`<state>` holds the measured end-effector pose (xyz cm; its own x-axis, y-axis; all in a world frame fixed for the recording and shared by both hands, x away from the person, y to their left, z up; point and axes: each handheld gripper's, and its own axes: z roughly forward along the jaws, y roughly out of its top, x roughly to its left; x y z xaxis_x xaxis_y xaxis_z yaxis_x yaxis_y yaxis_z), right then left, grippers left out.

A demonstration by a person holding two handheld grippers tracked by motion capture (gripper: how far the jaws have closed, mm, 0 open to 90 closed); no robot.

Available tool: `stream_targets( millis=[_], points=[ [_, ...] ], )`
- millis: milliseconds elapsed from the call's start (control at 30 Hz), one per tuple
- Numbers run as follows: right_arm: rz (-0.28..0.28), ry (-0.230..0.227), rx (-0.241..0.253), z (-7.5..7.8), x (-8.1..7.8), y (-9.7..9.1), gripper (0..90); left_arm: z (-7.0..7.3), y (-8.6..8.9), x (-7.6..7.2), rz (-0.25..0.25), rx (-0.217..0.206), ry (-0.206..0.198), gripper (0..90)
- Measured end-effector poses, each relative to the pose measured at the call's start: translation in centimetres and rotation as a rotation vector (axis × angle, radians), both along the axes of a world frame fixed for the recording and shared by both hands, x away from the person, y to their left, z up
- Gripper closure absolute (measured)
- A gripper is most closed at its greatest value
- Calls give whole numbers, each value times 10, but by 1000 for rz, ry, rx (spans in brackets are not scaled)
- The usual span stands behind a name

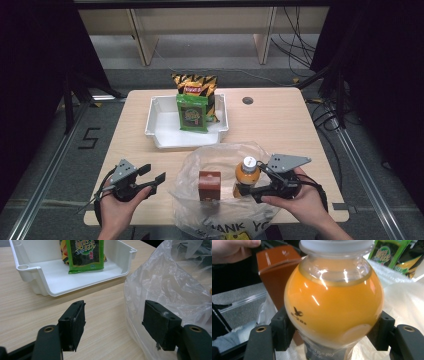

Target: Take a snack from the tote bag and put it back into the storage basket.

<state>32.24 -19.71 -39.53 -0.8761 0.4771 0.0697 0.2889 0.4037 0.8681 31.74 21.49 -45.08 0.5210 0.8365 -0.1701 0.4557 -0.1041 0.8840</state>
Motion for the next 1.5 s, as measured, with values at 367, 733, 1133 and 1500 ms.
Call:
stream_targets(
  millis=[367,733,1133,1500],
  points=[
    [-28,-22,32,12,4,1,342,0,0,0,0,0,-1,336],
    [-24,-63,40,27,13,3,343,0,0,0,-1,-1,-1,336],
    [-50,-67,62,41,20,12,343,0,0,0,-4,-5,-3,336],
    [-65,-63,67,50,33,17,344,0,0,0,-6,-8,-4,336]
  ],
)
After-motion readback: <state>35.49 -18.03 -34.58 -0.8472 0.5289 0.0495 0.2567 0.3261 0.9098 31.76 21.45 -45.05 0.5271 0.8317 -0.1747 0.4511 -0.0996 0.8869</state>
